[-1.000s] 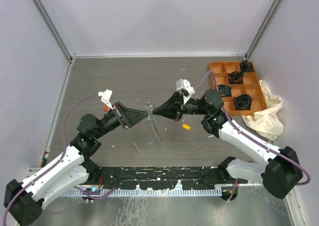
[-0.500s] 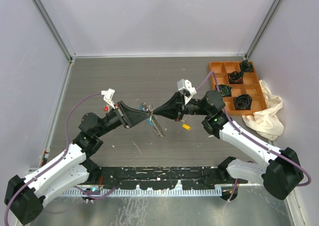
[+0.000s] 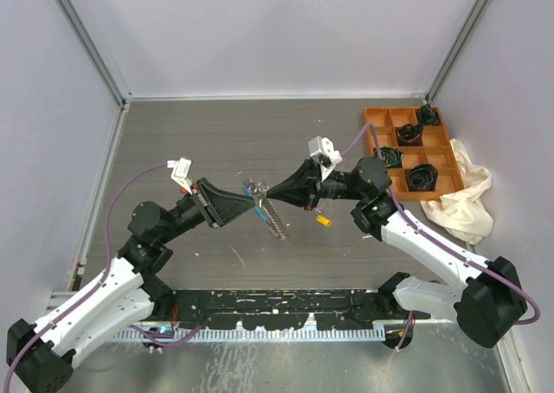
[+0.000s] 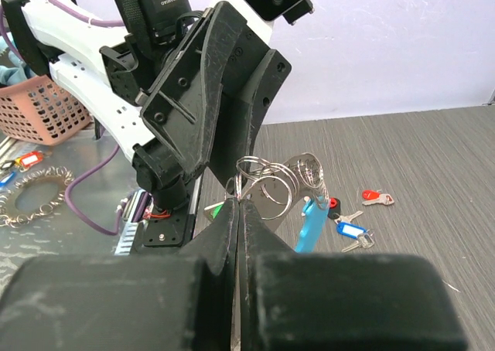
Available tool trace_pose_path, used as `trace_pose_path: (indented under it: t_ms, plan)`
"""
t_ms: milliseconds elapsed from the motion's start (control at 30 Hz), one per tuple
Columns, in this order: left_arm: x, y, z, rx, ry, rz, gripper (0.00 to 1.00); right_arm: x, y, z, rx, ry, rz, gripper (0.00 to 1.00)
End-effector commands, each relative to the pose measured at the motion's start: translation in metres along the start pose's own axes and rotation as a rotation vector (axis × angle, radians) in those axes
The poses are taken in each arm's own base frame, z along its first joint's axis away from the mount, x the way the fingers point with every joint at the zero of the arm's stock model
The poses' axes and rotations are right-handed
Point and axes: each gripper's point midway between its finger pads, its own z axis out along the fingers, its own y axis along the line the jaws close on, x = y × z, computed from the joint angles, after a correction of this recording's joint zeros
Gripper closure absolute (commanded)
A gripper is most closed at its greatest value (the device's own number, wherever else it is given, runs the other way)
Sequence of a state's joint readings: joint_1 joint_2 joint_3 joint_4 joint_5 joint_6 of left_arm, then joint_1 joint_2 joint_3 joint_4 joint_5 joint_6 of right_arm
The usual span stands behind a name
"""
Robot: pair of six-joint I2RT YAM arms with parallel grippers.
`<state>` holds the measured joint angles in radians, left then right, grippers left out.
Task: Remove the keys from the keyring
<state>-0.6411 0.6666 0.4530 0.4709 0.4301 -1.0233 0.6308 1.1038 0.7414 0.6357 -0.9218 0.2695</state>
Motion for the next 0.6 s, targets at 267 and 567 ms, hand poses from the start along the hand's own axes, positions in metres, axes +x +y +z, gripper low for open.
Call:
trace_pose_path:
  t_ms: [267,567]
  plan:
    - [-0.011,-0.019,0.010,0.079,-0.007,0.021,0.62,-0.034,0.008,-0.001,-0.013,-0.080,-0.098,0.99]
    - [-0.016,-0.027,0.016,0.119,-0.016,0.000,0.62,-0.030,0.006,0.000,-0.011,-0.071,-0.089,0.99]
